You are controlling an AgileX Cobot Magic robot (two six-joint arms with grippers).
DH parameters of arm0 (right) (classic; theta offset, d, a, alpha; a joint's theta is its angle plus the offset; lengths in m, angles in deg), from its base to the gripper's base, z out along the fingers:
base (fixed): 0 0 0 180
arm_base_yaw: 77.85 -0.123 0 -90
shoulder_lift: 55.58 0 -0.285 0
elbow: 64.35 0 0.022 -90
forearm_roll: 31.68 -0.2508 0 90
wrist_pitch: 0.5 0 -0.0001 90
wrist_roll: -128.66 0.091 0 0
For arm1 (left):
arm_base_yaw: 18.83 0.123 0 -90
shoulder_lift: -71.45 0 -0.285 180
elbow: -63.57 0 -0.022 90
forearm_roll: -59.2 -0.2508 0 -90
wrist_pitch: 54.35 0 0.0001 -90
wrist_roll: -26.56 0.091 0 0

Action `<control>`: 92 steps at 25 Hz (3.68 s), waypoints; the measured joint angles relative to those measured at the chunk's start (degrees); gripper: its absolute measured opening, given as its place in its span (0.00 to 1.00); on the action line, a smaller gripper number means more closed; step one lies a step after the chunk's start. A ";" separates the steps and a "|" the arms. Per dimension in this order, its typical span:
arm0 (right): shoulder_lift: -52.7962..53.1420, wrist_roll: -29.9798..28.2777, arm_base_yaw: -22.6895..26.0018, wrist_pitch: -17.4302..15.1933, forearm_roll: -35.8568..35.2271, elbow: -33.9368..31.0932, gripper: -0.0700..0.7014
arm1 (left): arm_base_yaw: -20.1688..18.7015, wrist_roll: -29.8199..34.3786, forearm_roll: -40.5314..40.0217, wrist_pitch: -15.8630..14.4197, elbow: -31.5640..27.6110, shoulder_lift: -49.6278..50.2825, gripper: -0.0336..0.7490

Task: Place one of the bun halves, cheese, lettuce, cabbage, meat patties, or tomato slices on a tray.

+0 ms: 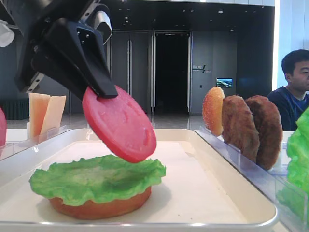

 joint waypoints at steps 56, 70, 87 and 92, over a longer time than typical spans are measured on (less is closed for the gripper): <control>0.00 0.00 0.00 0.00 0.26 0.00 0.63 | 0.00 -29.69 -38.54 -8.56 13.31 -9.11 0.77; 0.00 0.00 0.00 0.00 0.26 0.00 0.63 | 12.46 -26.61 -43.22 -8.73 13.31 -9.58 0.77; 0.00 0.00 0.00 0.00 0.10 0.00 0.62 | 27.12 -25.90 -49.58 -8.84 13.31 -13.32 0.77; 0.00 0.00 0.00 0.00 0.10 0.00 0.62 | 27.12 -25.90 -46.32 -8.90 12.84 -17.68 0.77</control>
